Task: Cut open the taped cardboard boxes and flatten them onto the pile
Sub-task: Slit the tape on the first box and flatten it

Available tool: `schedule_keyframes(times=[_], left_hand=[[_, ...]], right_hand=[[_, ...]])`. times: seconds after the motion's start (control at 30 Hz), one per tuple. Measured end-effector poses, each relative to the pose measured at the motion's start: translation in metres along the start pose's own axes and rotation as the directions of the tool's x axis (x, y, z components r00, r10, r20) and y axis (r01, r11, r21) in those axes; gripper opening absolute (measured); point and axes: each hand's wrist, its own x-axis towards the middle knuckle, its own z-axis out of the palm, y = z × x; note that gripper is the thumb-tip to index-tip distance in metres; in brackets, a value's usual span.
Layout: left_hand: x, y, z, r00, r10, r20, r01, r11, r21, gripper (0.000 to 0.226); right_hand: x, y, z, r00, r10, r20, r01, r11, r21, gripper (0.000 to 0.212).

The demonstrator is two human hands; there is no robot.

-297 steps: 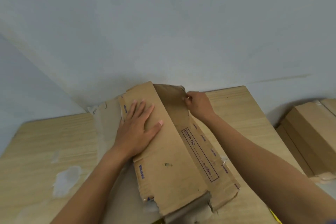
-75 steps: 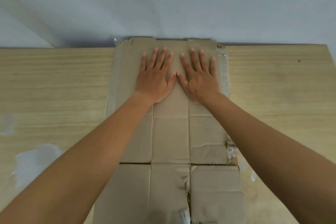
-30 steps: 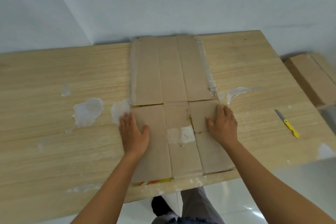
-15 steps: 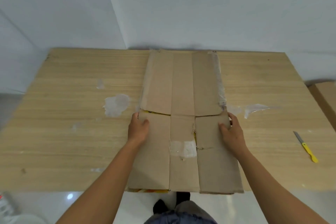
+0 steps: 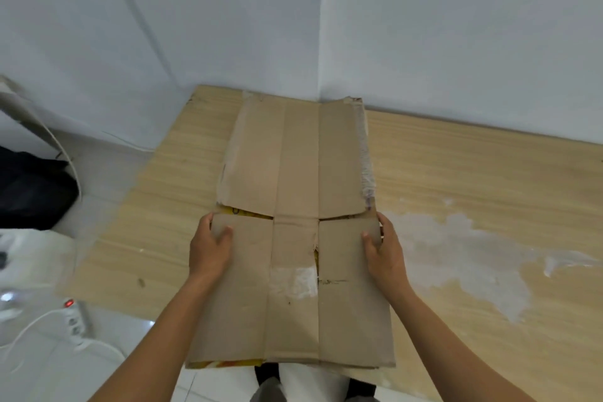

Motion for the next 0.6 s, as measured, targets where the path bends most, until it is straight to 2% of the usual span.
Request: schedule_keyframes(times=[0.17, 0.33, 0.5, 0.6], left_hand=[[0.073, -0.03, -0.064, 1.0, 0.015, -0.02, -0.014, 0.997, 0.069, 0.044], [0.13, -0.046, -0.109, 1.0, 0.024, -0.004, -0.024, 0.992, 0.125, 0.046], [0.169, -0.053, -0.125, 0.997, 0.039, 0.065, -0.048, 0.99, 0.136, 0.046], [0.186, -0.063, -0.126, 0.99, 0.009, 0.139, -0.035, 0.982, 0.187, 0.05]], right_hand=[[0.01, -0.052, 0.086, 0.996, -0.051, 0.075, 0.054, 0.998, -0.032, 0.049], [0.018, -0.091, 0.139, 0.984, -0.066, 0.163, 0.072, 0.997, -0.033, 0.043], [0.025, -0.098, 0.166, 0.988, 0.057, 0.145, -0.049, 0.997, -0.058, 0.043], [0.023, -0.092, 0.174, 0.993, 0.075, 0.093, -0.063, 0.99, -0.126, 0.042]])
